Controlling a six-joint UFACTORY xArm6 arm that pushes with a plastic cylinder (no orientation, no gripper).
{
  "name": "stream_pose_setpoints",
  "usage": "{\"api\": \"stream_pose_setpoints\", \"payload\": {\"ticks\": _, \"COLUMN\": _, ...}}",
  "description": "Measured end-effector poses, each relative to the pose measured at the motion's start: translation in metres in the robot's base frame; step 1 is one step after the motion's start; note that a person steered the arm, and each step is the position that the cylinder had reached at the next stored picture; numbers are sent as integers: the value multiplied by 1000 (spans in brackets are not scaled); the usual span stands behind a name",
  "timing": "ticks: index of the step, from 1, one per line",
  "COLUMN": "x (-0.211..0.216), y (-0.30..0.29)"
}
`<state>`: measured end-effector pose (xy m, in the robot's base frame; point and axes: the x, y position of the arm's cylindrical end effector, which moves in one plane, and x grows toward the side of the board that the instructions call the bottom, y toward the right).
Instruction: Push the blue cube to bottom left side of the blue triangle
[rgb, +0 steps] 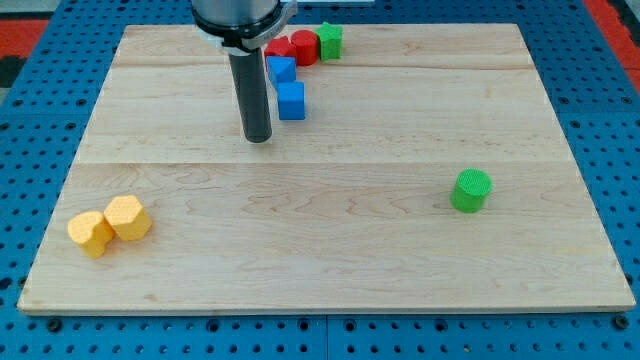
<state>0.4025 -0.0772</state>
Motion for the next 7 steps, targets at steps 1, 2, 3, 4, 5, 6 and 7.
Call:
{"api": "stream_pose_setpoints", "payload": {"ticks": 1, "x": 0, "y": -7}}
{"api": "stream_pose_setpoints", "payload": {"ticks": 2, "x": 0, "y": -21}}
{"api": "stream_pose_setpoints", "payload": {"ticks": 3, "x": 0, "y": -58}}
{"api": "stream_pose_setpoints", "payload": {"ticks": 4, "x": 7, "y": -101}}
{"api": "stream_pose_setpoints", "payload": {"ticks": 5, "x": 9, "y": -135}}
{"api": "stream_pose_setpoints", "payload": {"ticks": 6, "x": 0, "y": -112}}
{"api": "stream_pose_setpoints", "payload": {"ticks": 7, "x": -31, "y": -81}}
